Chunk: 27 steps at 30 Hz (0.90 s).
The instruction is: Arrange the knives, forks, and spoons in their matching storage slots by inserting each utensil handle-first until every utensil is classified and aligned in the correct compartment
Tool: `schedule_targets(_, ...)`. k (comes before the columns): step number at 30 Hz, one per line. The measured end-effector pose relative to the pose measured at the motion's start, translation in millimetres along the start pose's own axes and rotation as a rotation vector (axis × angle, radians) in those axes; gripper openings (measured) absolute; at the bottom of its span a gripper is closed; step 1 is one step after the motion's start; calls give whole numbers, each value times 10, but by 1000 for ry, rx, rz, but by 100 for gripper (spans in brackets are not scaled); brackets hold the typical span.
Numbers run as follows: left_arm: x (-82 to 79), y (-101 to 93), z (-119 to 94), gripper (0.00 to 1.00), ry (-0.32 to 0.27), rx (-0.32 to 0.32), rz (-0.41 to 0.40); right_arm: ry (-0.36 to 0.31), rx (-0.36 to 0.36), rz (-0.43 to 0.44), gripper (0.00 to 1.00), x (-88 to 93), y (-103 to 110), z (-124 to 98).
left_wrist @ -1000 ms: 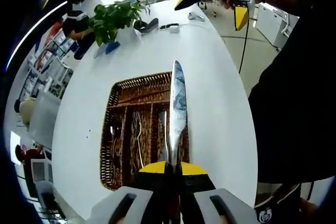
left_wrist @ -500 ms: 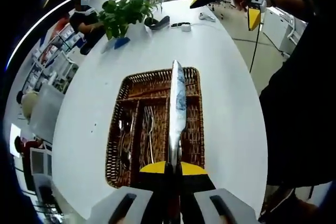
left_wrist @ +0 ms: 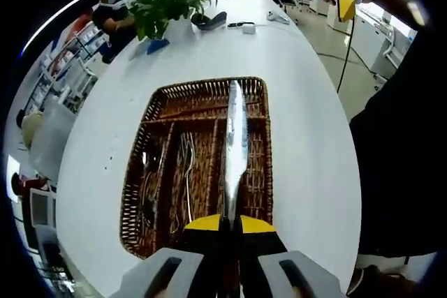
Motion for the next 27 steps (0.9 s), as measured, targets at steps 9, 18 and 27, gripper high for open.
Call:
schedule_targets(9, 100, -53, 284, 5, 26, 25, -24, 20, 12, 17, 99, 83, -4, -46)
schedule_targets(18, 205, -108, 532, 5, 34, 49, -18, 23, 13, 28, 99, 62, -9, -54)
schedule_targets(27, 263, -124, 691, 5, 75, 75, -29, 10, -23, 36, 100, 47, 51, -6)
Point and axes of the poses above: the point that each gripper's makers call its tool centre point, and the gripper's own axes: z roughly forward along the fingers, y roughly to its left, x roughly out of its underside, the point moved 10 cm from there along -z, roughly backward along the fingers, and after that the axes turned 4 degrees about -x, right-handed, at the moved point
